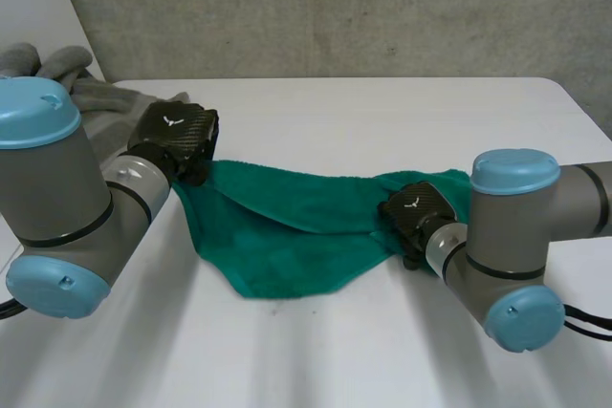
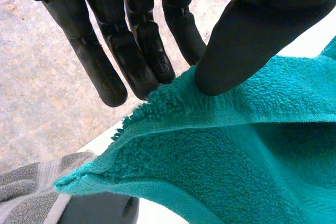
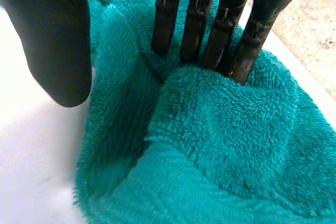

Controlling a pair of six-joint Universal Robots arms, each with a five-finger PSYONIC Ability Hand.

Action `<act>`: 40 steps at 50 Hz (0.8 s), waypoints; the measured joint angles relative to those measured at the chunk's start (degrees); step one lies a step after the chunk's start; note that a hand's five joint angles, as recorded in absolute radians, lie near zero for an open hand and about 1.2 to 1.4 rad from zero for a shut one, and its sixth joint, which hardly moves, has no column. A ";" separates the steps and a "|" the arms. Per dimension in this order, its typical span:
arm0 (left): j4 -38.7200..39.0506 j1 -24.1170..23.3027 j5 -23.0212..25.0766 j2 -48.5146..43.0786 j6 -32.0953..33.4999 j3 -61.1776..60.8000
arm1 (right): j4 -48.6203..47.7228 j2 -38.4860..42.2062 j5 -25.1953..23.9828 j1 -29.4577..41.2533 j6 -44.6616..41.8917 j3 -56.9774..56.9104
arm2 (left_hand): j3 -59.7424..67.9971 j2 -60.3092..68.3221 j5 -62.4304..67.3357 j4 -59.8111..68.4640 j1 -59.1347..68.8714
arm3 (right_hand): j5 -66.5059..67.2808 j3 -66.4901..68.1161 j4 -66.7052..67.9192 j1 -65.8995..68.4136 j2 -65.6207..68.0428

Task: Fold the laundry.

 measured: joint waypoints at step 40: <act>-2.04 2.79 -0.20 -5.21 9.78 6.27 | 24.95 -13.89 -13.94 -22.74 -17.44 -12.21 | 0.03 0.00 0.00 0.00 0.00 | 30.31 30.10 30.66 24.29 29.47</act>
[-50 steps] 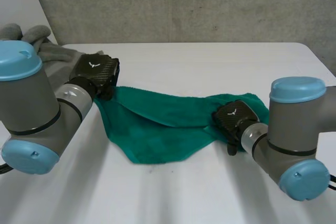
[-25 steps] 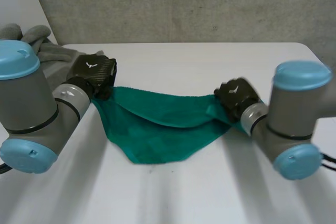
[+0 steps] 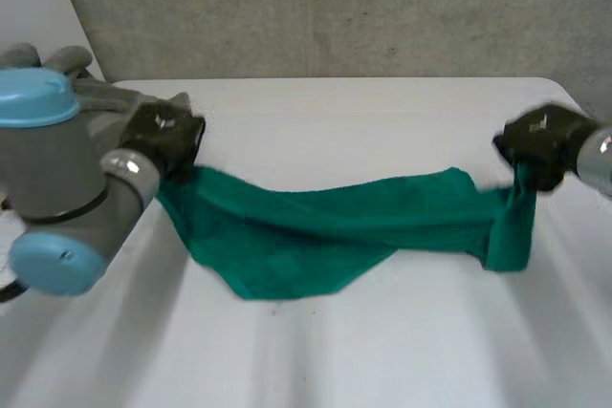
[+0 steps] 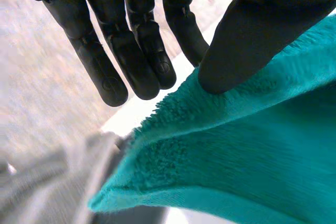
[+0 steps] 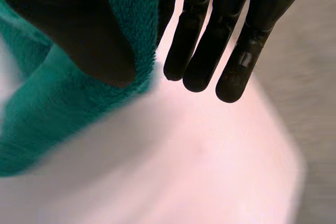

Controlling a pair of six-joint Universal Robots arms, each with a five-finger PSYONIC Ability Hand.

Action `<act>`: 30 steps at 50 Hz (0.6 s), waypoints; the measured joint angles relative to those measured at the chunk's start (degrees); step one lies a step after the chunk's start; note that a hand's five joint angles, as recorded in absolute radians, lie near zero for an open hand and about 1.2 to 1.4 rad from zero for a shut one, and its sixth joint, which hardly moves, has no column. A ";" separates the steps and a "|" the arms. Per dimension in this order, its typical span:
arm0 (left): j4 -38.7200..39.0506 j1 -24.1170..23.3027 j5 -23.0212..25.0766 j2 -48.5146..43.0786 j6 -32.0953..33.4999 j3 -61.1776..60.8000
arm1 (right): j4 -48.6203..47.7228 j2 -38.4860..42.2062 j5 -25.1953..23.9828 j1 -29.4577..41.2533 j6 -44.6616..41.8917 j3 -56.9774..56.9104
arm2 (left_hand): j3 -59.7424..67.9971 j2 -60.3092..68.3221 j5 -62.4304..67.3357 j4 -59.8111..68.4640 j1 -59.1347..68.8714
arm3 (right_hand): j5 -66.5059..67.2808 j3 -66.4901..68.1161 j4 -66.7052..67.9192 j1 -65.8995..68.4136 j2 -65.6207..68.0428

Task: Fold the laundry.

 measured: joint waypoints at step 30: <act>21.67 -1.66 -4.13 7.92 1.14 -6.67 | -38.92 -2.39 -24.45 -5.61 23.85 4.83 | 0.02 0.07 0.00 0.01 0.00 | 0.00 0.03 0.01 0.33 0.00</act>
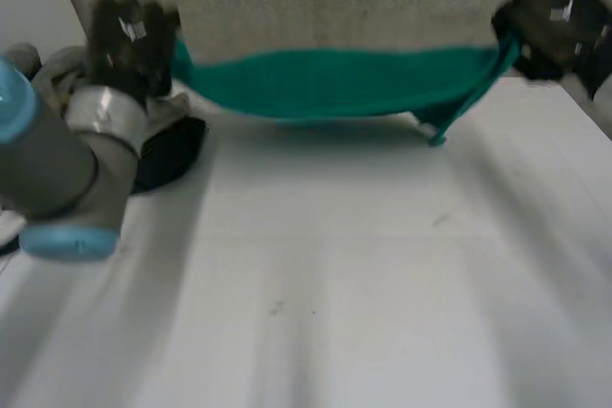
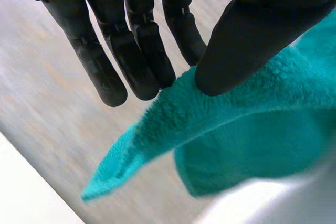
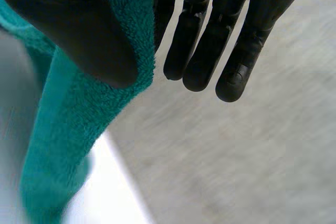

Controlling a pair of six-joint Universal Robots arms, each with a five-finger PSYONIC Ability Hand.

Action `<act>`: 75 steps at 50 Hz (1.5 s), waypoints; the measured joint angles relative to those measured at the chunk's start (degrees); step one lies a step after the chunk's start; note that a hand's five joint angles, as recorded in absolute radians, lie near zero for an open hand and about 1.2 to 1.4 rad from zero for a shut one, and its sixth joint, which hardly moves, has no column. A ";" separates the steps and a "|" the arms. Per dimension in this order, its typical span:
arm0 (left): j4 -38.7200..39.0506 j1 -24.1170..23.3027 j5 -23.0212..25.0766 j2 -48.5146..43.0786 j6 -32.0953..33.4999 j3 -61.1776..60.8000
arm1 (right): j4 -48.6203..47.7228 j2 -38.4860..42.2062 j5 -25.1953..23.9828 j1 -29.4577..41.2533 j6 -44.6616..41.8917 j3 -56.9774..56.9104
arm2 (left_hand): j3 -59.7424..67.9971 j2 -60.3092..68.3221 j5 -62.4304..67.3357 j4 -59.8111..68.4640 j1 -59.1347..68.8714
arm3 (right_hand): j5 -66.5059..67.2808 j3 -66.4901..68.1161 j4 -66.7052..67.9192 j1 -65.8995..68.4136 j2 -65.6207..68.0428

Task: Fold the laundry.

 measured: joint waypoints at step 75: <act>-4.88 -1.63 0.14 0.47 -0.13 -7.84 | 10.73 13.84 26.62 5.86 2.86 10.59 | 0.00 0.00 0.00 0.00 0.00 | 0.20 -0.02 0.00 -0.27 0.11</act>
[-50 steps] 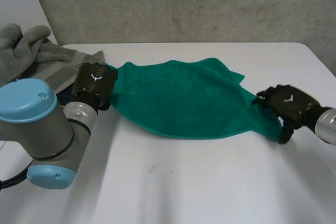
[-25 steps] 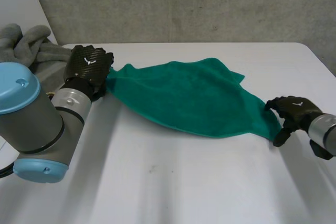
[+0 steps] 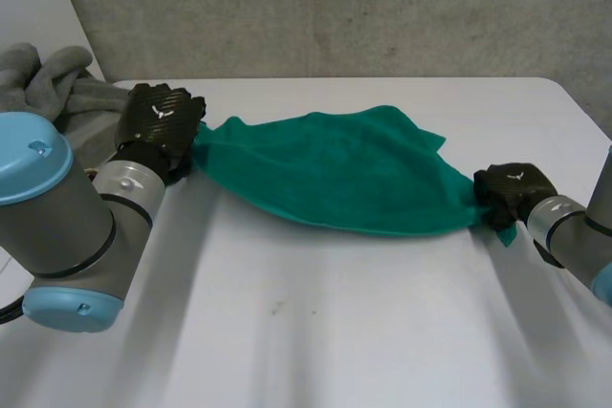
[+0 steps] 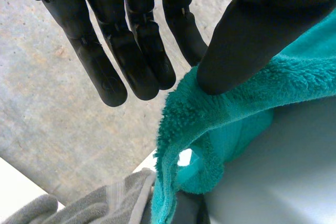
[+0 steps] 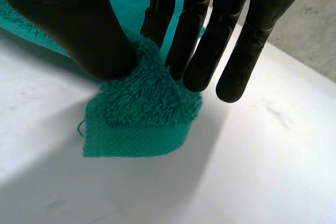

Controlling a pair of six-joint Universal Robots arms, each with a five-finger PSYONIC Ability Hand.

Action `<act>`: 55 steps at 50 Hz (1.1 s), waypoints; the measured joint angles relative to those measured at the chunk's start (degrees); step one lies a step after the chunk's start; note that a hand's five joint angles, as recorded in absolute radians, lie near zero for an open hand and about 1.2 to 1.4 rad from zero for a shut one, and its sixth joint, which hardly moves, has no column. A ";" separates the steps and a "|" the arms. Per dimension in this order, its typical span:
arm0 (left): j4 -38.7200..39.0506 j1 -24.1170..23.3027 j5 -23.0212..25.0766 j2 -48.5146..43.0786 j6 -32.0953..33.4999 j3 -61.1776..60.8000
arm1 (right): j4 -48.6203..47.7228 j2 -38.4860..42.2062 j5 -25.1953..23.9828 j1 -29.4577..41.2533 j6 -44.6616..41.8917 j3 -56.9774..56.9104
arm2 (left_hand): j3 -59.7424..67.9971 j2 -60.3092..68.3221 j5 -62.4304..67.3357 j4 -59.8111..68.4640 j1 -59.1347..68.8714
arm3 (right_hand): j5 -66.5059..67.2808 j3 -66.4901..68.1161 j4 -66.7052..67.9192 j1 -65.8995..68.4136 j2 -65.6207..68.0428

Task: Fold the laundry.

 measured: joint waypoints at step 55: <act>14.58 2.00 -4.86 -13.92 22.02 37.34 | -10.46 -10.68 8.13 4.31 -25.73 -28.34 | 0.00 0.00 0.00 0.01 0.00 | 0.29 0.00 0.02 0.00 0.00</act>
